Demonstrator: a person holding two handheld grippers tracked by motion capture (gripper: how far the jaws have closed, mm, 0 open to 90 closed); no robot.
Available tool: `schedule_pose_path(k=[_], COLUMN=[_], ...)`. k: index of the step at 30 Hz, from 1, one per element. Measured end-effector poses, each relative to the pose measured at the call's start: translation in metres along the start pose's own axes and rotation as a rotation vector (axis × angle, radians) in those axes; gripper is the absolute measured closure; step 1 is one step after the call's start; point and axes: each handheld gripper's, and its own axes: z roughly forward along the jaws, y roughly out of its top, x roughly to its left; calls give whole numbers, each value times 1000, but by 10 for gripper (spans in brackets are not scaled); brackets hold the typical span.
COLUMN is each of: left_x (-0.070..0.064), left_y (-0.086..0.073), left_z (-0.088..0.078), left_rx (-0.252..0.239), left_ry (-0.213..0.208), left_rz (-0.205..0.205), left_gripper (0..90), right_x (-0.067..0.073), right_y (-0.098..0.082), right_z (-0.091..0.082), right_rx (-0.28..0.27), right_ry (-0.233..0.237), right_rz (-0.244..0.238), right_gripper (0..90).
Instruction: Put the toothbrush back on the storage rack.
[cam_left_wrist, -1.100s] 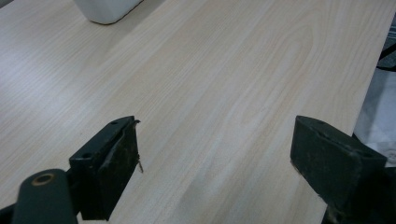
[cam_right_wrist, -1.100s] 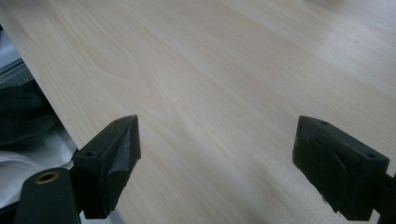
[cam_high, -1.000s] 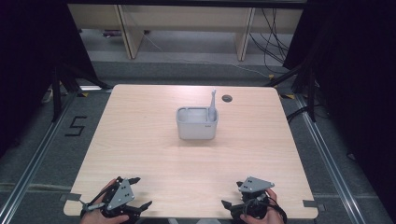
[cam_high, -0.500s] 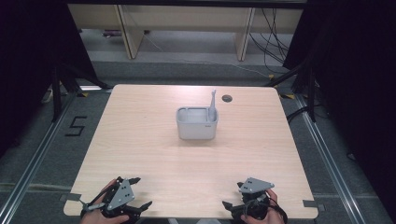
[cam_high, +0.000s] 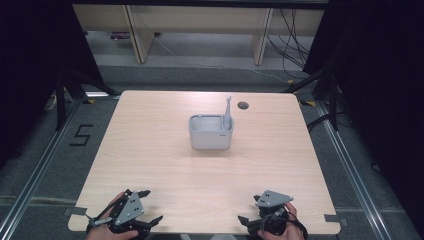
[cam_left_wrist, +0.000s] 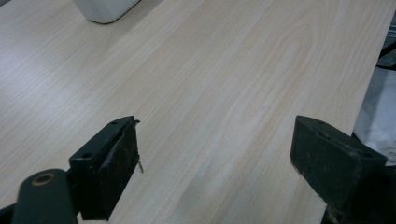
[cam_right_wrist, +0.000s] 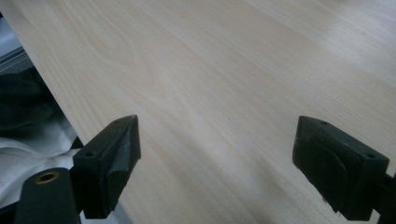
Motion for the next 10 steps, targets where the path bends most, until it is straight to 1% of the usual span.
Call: schedule_pose_path(k=[1, 3, 4, 10], left_x=[-1, 0, 0, 0], left_y=[0, 0, 0, 0], left_z=[1, 1, 1, 1], left_rx=[-8, -6, -6, -6], left_ry=[19, 18, 18, 19], left_rz=[1, 1, 1, 1], left_gripper=[148, 148, 147, 147], right_x=[0, 0, 1, 0], right_y=[0, 0, 0, 0], right_z=[0, 0, -1, 0], right_rx=[1, 1, 5, -4], right_ry=[-1, -1, 4, -2], right_rz=[4, 6, 21, 10], right_gripper=[161, 161, 161, 161])
